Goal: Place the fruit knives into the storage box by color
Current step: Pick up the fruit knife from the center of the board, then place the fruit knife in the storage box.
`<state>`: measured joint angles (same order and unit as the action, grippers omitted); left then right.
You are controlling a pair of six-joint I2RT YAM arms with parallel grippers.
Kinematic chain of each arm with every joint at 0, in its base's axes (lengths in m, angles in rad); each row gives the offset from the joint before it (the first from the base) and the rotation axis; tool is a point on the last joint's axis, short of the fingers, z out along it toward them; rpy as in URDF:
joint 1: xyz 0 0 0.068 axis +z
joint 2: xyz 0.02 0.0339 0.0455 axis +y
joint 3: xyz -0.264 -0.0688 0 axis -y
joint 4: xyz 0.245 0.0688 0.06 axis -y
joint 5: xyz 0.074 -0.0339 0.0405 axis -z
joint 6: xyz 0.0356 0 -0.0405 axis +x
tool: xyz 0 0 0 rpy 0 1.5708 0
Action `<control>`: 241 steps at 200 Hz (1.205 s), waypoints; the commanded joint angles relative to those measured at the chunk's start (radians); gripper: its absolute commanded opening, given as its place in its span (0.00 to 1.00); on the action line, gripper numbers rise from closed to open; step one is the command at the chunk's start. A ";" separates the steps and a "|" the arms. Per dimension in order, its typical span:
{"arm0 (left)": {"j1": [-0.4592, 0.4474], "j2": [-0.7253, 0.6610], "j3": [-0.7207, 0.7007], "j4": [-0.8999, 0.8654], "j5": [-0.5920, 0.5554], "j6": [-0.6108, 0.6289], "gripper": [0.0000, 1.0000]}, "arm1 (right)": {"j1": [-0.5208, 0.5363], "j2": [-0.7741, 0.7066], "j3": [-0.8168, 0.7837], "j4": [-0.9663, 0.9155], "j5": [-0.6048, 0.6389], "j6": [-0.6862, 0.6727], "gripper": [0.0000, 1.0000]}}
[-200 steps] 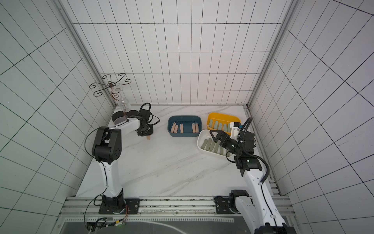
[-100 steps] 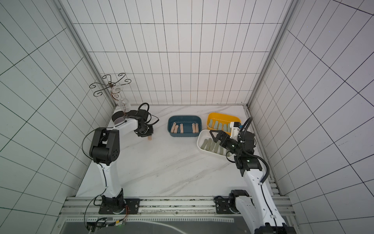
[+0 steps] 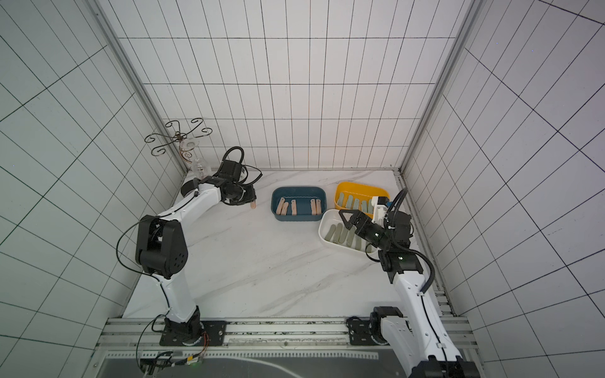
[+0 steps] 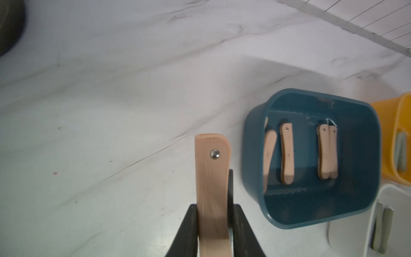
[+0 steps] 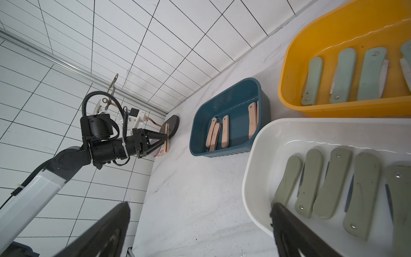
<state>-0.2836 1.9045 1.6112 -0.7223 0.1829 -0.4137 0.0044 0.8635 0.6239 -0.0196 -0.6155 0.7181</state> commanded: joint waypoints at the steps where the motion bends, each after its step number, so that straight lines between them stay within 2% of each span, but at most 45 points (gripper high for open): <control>1: -0.061 -0.011 0.071 0.020 0.035 -0.045 0.24 | -0.010 0.005 -0.044 0.028 -0.003 -0.001 1.00; 51: -0.187 0.082 0.172 0.106 0.083 -0.134 0.24 | -0.012 0.006 -0.060 0.026 -0.007 -0.006 1.00; 102: -0.263 0.182 0.207 0.202 0.108 -0.192 0.24 | -0.012 -0.005 -0.070 -0.009 -0.003 -0.021 1.00; 148: -0.290 0.264 0.207 0.283 0.133 -0.230 0.24 | -0.010 -0.014 -0.055 -0.064 0.009 -0.049 1.00; 241: -0.290 0.403 0.266 0.376 0.158 -0.269 0.24 | -0.012 -0.024 -0.041 -0.144 0.028 -0.087 1.00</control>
<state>-0.5732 2.2665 1.8420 -0.4076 0.3283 -0.6594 0.0040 0.8528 0.6064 -0.1299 -0.6025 0.6586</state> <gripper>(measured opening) 0.240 0.998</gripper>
